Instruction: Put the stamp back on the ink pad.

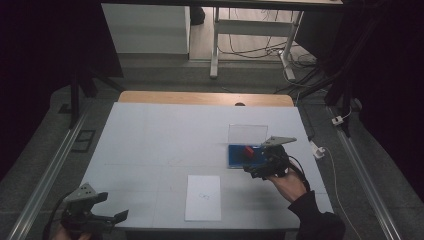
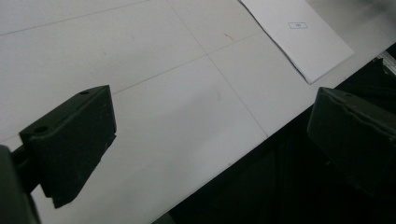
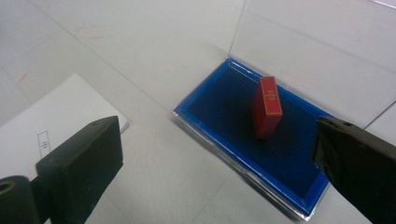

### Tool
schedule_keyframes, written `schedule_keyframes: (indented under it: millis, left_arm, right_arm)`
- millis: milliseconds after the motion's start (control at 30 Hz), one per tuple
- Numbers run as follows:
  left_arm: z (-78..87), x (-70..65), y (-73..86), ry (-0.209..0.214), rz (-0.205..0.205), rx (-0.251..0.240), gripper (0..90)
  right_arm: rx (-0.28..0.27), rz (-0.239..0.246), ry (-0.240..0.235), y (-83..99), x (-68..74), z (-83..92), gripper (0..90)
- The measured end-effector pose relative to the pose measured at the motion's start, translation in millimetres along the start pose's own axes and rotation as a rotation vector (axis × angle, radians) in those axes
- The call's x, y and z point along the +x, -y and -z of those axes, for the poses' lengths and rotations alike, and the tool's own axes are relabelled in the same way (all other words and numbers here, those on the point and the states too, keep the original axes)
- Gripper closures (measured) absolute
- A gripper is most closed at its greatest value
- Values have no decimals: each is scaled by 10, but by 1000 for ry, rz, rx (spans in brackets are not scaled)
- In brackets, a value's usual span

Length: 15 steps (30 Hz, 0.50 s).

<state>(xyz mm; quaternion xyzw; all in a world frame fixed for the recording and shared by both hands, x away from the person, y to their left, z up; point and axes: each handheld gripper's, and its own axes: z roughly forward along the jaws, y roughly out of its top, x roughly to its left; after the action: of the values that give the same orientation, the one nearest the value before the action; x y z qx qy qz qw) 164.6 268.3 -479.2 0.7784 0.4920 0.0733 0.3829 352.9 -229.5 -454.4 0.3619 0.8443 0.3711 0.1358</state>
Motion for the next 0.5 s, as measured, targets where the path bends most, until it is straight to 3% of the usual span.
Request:
schedule_keyframes:
  millis: [300, 500]
  left_arm:
    - [-5, 0, -6, 1, -1, 3, 19]
    - [-5, 2, -6, 1, 1, 2, 19]
  right_arm:
    - [-25, 52, 13, 49, 160, 159, 0]
    - [-36, 48, 35, 93, 227, 263, 0]
